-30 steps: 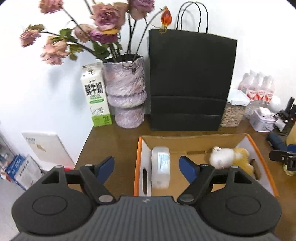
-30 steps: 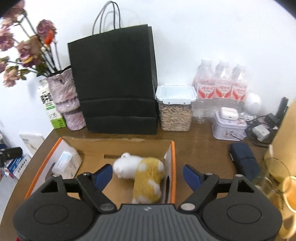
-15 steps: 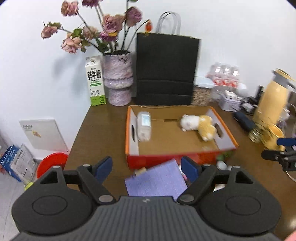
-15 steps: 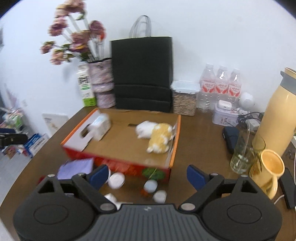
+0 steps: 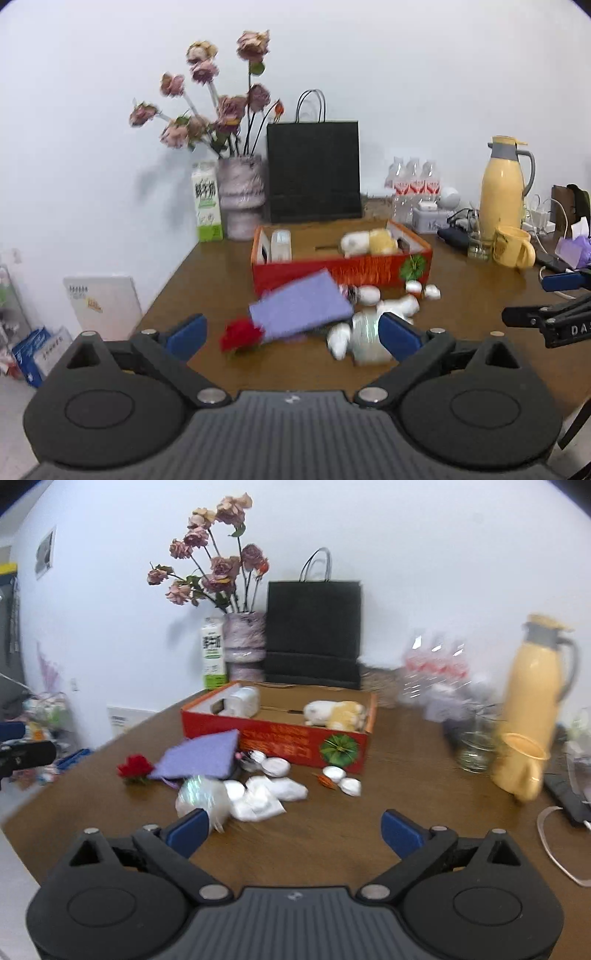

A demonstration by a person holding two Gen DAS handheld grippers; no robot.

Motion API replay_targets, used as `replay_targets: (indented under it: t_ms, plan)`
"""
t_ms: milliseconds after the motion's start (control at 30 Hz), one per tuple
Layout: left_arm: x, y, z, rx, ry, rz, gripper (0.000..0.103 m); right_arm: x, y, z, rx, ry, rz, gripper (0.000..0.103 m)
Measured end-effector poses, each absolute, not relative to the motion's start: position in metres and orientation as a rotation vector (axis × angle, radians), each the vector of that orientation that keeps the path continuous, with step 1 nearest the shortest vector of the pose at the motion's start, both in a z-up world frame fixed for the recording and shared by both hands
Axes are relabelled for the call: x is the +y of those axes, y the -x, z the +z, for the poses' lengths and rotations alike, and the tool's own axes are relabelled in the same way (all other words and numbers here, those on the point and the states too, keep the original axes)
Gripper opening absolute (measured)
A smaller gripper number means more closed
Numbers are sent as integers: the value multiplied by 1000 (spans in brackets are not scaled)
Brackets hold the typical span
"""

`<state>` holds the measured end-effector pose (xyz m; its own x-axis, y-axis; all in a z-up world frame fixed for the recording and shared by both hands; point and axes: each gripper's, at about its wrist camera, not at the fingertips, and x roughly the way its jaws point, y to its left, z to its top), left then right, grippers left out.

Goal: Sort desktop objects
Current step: 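Withdraw both tools from the box back toward the table items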

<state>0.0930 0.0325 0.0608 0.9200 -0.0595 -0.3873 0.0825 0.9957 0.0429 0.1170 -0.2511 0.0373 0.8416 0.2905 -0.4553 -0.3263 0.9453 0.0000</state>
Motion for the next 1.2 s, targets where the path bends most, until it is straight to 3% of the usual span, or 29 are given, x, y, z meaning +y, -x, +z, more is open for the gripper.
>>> replay_targets:
  t_ms: [200, 333, 1200]
  plan:
    - [28, -70, 6, 491, 64, -90, 102, -243, -71, -19, 446, 37, 303, 101]
    - [24, -71, -13, 531, 17, -79, 102, -243, -60, -25, 439, 13, 319, 101]
    - [25, -42, -8, 483, 117, -102, 101, -225, -37, -17, 358, 26, 328, 101]
